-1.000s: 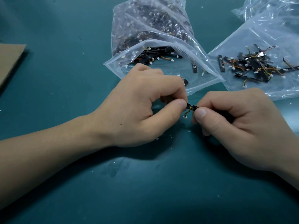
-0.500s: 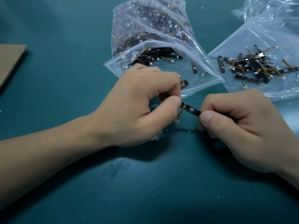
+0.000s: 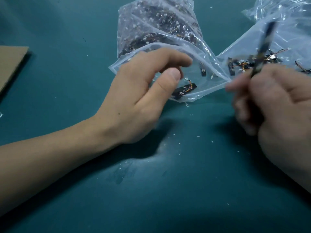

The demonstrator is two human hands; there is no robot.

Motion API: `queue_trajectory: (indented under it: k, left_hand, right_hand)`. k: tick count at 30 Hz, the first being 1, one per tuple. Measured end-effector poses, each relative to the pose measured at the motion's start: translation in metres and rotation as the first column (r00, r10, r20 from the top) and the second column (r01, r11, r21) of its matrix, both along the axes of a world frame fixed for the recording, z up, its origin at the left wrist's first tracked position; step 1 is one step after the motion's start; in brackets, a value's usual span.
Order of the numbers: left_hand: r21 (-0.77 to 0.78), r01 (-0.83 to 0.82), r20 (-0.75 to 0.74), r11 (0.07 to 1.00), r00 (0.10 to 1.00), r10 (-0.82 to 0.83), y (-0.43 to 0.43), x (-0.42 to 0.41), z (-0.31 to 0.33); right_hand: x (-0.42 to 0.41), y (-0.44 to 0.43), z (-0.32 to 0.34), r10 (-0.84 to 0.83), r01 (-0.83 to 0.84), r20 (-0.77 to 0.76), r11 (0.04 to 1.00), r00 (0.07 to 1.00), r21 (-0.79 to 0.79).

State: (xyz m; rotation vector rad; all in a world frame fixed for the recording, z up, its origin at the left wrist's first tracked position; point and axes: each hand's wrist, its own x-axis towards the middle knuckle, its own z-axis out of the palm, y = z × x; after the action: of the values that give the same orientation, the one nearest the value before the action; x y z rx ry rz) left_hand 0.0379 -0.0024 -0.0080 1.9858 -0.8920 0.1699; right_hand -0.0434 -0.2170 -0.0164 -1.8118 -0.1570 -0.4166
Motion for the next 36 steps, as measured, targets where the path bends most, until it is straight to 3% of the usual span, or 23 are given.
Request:
queue_trajectory:
  k: [2, 4, 6, 9, 13, 16, 19, 21, 26, 36]
  left_hand:
    - [0.132, -0.071, 0.033, 0.989, 0.997, 0.067, -0.0030, 0.0010, -0.0034]
    - [0.320, -0.114, 0.077, 0.941, 0.993, 0.094, -0.0061, -0.0019, -0.0076]
    - [0.412, -0.136, 0.138, 0.901, 0.987, 0.086, -0.0071, -0.0036, -0.0107]
    - [0.417, -0.140, 0.165, 0.898, 0.983, 0.076, -0.0069, -0.0033, -0.0092]
    - [0.381, -0.122, 0.204, 0.916, 0.978, 0.045, -0.0071, -0.0022, -0.0094]
    - [0.206, -0.066, 0.198, 0.976, 0.980, 0.024, -0.0051, -0.0001, -0.0103]
    - [0.081, 0.001, 0.184, 0.997, 0.983, -0.016, -0.0039, 0.0003, -0.0102]
    - [0.066, 0.052, 0.178, 0.996, 0.982, -0.064, -0.0038, -0.0012, -0.0095]
    - [0.074, 0.094, 0.162, 0.993, 0.981, -0.105, -0.0034, -0.0035, -0.0098]
    - [0.060, 0.080, 0.008, 0.995, 0.997, -0.081, -0.0032, -0.0032, -0.0051]
  right_hand:
    - [0.0049, 0.0002, 0.0014, -0.120, 0.126, -0.060, 0.984, 0.991, 0.128]
    - [0.0046, 0.0001, -0.0008, -0.098, 0.100, -0.096, 0.995, 0.991, 0.017]
    - [-0.0001, 0.0019, -0.0036, 0.006, -0.022, -0.088, 0.984, 0.996, -0.175]
    - [-0.0025, 0.0049, -0.0033, 0.098, -0.131, -0.096, 0.880, 0.991, -0.456]
    - [-0.0008, 0.0054, 0.0000, 0.148, -0.171, -0.089, 0.781, 0.985, -0.601]
    - [-0.0018, 0.0058, -0.0013, 0.084, -0.089, -0.035, 0.817, 0.996, -0.570]
    - [-0.0004, 0.0061, -0.0015, -0.011, -0.017, -0.082, 0.945, 0.997, -0.328]
    - [-0.0008, 0.0063, -0.0011, 0.008, -0.037, -0.120, 0.970, 0.993, -0.239]
    - [-0.0019, 0.0076, 0.0002, 0.019, -0.046, -0.085, 0.945, 0.996, -0.324]
    - [-0.0002, 0.0074, -0.0014, 0.059, -0.080, -0.111, 0.979, 0.992, -0.190]
